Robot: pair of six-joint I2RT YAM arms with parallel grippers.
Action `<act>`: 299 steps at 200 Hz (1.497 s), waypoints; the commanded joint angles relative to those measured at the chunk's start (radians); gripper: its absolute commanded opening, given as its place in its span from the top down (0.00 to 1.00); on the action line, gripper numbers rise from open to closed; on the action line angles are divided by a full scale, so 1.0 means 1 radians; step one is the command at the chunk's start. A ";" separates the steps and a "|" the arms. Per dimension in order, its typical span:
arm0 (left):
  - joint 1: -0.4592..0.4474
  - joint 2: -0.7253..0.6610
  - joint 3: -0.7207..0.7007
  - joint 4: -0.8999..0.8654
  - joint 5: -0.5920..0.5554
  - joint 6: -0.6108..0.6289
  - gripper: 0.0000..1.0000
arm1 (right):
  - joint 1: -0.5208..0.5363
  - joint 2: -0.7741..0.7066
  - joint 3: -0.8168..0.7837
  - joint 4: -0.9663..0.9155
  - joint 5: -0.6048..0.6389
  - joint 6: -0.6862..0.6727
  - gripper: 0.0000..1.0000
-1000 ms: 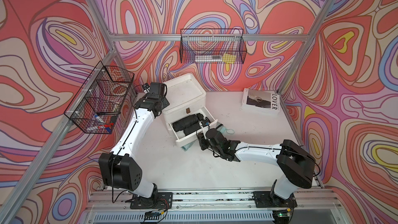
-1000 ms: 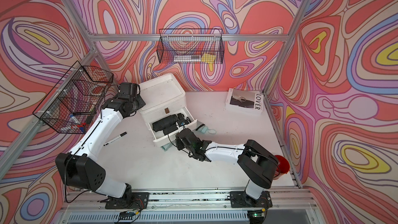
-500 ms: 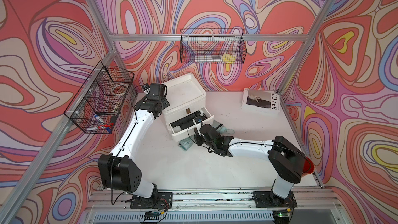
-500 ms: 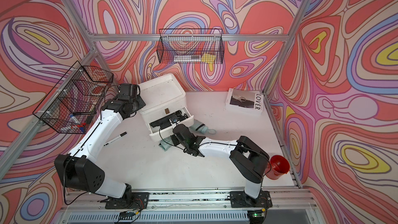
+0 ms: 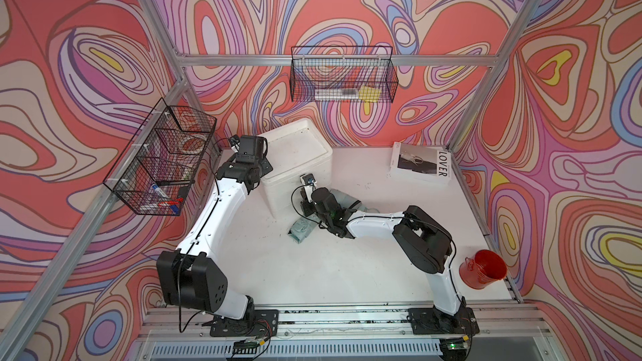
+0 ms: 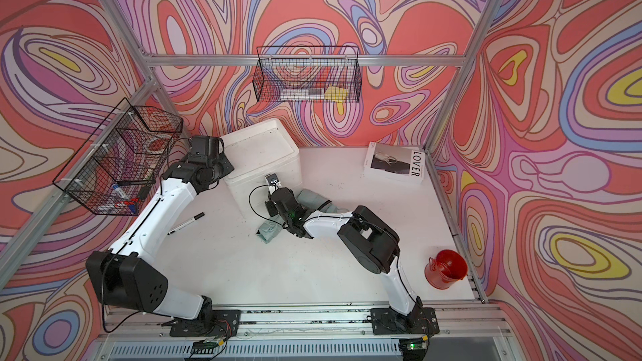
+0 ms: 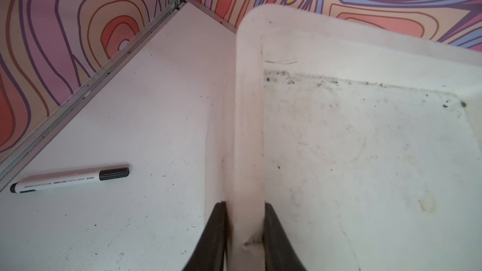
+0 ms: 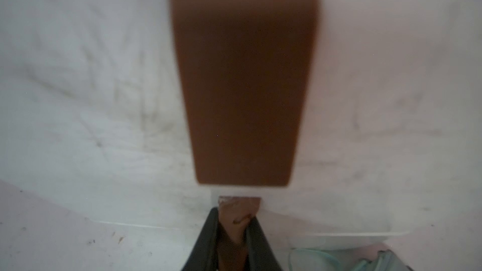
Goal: Place the umbrella in the drawer by color
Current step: Close the drawer in the storage box, then open the drawer in the storage box.
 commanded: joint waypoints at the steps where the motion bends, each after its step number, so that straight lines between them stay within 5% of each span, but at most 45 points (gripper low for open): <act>1: -0.036 -0.034 -0.011 -0.033 0.194 -0.002 0.98 | -0.003 0.057 0.039 0.176 -0.093 0.001 0.62; 27: -0.016 -0.039 -0.011 -0.050 0.137 -0.025 0.97 | -0.003 0.021 -0.005 0.134 -0.102 0.034 0.41; 56: 0.022 -0.030 -0.015 -0.057 0.108 -0.044 0.96 | -0.004 -0.071 -0.130 0.112 -0.131 0.049 0.36; 97: 0.035 0.001 -0.011 -0.059 0.114 -0.047 0.96 | -0.047 -0.134 -0.257 0.141 -0.246 0.083 0.40; 226: 0.035 -0.010 -0.013 -0.058 0.120 -0.049 0.95 | -0.087 0.113 -0.059 0.160 -0.335 0.499 0.53; 299: 0.035 -0.016 -0.013 -0.056 0.151 -0.055 0.95 | -0.086 0.134 0.016 -0.044 -0.217 0.583 0.64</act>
